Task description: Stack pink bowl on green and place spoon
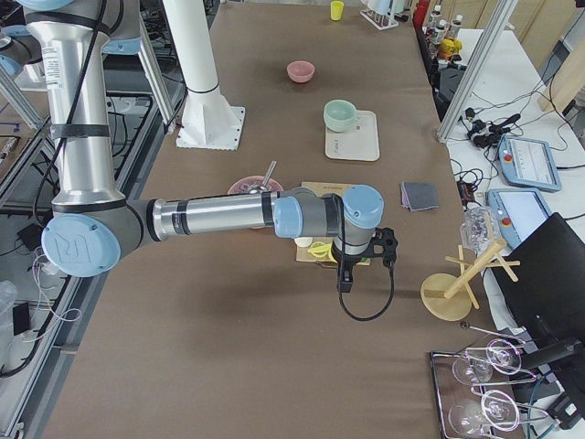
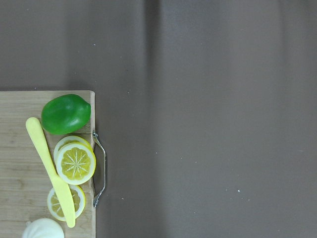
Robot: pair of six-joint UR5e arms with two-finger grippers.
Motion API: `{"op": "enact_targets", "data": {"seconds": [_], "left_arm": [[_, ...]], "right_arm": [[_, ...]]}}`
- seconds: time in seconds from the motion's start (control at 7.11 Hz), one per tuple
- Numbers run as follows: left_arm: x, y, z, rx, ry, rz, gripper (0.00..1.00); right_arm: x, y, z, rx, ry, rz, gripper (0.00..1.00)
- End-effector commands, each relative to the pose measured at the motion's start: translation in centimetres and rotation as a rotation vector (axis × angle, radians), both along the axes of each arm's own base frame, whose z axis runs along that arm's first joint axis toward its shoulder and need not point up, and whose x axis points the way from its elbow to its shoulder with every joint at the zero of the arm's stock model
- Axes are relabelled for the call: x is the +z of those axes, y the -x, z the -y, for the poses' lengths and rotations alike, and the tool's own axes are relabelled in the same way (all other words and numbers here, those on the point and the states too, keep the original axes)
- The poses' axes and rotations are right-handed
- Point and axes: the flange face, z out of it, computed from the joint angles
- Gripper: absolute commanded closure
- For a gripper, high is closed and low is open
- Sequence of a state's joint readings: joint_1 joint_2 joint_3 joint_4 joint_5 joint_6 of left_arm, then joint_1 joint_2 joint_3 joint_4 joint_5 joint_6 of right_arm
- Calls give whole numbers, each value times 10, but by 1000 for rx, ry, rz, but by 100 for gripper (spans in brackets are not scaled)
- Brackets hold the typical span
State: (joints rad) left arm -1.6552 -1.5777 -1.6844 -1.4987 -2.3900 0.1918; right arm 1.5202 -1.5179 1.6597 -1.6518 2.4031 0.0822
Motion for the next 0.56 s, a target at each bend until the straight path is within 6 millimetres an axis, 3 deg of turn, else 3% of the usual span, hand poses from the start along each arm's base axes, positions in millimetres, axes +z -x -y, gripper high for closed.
{"op": "enact_targets", "data": {"seconds": [0.0,0.42], "left_arm": [[1,1,0,-1,0,20,2],[0,2,0,-1,-3,22,2]], "right_arm": [[-2,0,1,0,-3,1,0],[-6,1,3,-1,-11,0,0]]}}
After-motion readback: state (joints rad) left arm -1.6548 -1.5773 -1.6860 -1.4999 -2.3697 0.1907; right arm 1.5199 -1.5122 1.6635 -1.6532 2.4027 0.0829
